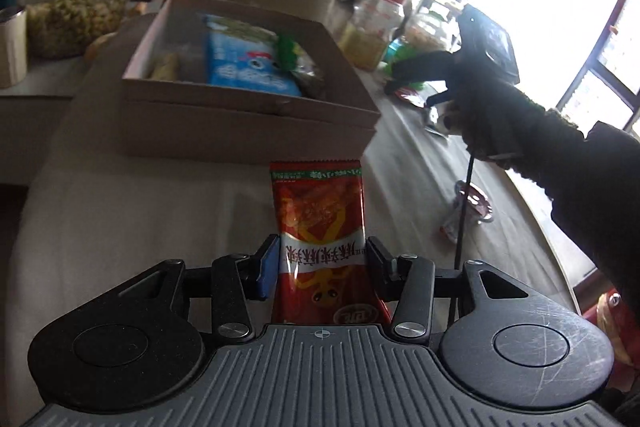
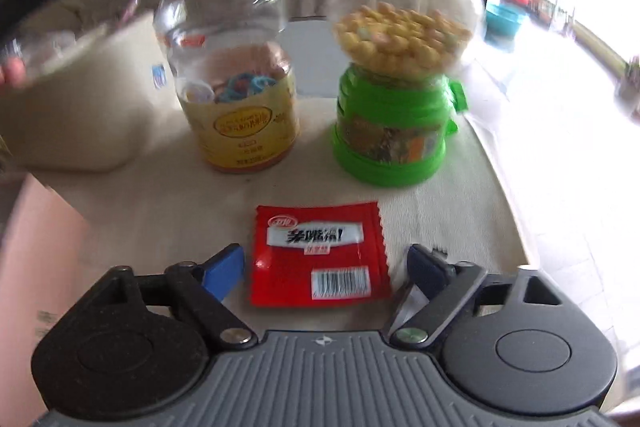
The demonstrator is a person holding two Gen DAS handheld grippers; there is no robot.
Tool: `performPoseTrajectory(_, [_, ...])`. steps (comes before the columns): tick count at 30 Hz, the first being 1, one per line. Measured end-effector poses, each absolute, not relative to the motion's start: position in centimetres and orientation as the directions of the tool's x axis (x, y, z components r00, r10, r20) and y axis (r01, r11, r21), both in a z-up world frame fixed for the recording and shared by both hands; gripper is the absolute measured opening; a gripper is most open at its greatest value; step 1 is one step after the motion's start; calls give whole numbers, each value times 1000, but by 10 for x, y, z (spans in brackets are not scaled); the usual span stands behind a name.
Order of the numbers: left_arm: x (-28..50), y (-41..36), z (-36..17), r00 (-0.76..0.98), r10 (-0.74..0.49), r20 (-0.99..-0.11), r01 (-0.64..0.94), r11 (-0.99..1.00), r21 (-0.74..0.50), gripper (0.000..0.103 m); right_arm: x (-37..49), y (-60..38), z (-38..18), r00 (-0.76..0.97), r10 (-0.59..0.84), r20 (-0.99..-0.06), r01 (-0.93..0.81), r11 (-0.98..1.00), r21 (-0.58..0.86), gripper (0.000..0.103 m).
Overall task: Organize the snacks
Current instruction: 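Grasp the small red packet with the right tool and lift it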
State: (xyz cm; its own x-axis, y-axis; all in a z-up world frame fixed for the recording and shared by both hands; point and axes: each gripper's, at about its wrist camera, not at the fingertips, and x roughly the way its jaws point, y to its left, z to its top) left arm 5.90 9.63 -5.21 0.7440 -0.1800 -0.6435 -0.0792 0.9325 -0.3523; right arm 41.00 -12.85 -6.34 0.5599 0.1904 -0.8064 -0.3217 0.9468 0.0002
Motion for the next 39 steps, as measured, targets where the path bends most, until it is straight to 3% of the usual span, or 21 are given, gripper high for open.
performPoseTrajectory(2, [55, 100, -55, 740, -173, -651, -99, 928, -359, 51, 401, -126, -56, 567, 207, -797, -350, 937, -6, 51])
performPoseTrajectory(6, [54, 101, -60, 728, -188, -659, -102, 921, -376, 51, 361, -141, -27, 533, 320, -783, -410, 907, 92, 48])
performPoseTrajectory(12, [55, 84, -60, 724, -235, -649, -34, 927, -374, 51, 269, -162, 8, 501, 432, -750, -543, 832, 115, 48])
performPoseTrajectory(19, [41, 70, -59, 735, -213, -644, -42, 933, -356, 51, 160, -165, -13, 349, 537, -768, -702, 693, 166, 49])
performPoseTrajectory(21, [37, 65, -58, 737, -207, -643, -41, 936, -348, 51, 136, -168, -22, 325, 549, -770, -732, 662, 164, 50])
performPoseTrajectory(23, [37, 62, -56, 740, -207, -639, -32, 939, -342, 51, 116, -169, -26, 309, 549, -777, -755, 638, 151, 63])
performPoseTrajectory(25, [37, 59, -56, 742, -212, -636, -20, 941, -337, 51, 105, -171, -31, 306, 535, -787, -767, 629, 129, 69])
performPoseTrajectory(34, [26, 43, -49, 762, -195, -618, 3, 955, -297, 51, 68, -186, -41, 450, 414, -791, -757, 647, -92, 73])
performPoseTrajectory(39, [9, 42, -46, 788, -165, -593, -15, 958, -286, 51, 77, -229, -35, 452, 484, -749, -649, 755, 97, 75])
